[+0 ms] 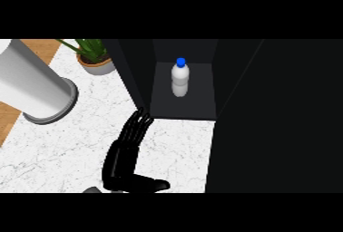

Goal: Pick up the bottled water, place it into the cabinet and close the cabinet

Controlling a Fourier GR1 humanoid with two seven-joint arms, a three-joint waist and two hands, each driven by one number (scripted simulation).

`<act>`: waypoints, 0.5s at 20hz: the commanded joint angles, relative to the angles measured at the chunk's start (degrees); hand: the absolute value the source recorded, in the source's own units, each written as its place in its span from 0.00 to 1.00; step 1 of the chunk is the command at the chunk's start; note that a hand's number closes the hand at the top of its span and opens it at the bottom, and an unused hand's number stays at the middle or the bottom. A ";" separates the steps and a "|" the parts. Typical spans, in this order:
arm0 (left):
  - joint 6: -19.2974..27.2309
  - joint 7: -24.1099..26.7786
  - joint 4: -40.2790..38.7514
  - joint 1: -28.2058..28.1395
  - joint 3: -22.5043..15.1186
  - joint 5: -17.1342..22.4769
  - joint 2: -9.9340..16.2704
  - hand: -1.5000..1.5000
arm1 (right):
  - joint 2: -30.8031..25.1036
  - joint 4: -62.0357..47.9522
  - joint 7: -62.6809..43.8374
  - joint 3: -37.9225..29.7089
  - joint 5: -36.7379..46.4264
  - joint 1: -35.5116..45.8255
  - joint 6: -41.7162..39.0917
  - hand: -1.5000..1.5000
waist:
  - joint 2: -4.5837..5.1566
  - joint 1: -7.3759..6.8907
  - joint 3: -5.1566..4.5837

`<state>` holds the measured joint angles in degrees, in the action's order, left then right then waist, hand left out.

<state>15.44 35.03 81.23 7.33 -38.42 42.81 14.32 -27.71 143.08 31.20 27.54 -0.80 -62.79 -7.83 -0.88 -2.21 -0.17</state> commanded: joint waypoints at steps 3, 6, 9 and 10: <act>-5.79 4.65 9.78 -12.24 -0.45 -0.07 9.86 0.00 | -8.39 7.63 -2.98 0.18 9.57 3.75 -4.38 1.00 | -0.09 -1.61 -0.11; -8.77 3.92 12.43 -13.60 1.72 1.39 14.79 0.00 | -13.43 7.37 -3.70 -0.41 12.07 7.18 -7.15 1.00 | -0.21 -1.84 -0.20; -10.75 6.72 14.11 -16.86 5.33 2.55 18.60 0.00 | -14.31 9.94 -5.58 3.12 12.73 9.22 -6.88 1.00 | -0.01 -1.33 -0.31; -11.51 7.13 12.89 -16.82 6.85 3.09 19.46 0.00 | -15.12 11.06 -5.89 3.41 13.45 9.66 -6.76 1.00 | 0.01 -0.37 -0.35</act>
<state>6.92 40.22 92.63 -6.37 -35.06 44.47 28.95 -38.87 143.11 30.18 28.80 1.61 -55.09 -13.01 -0.93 -3.23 -0.42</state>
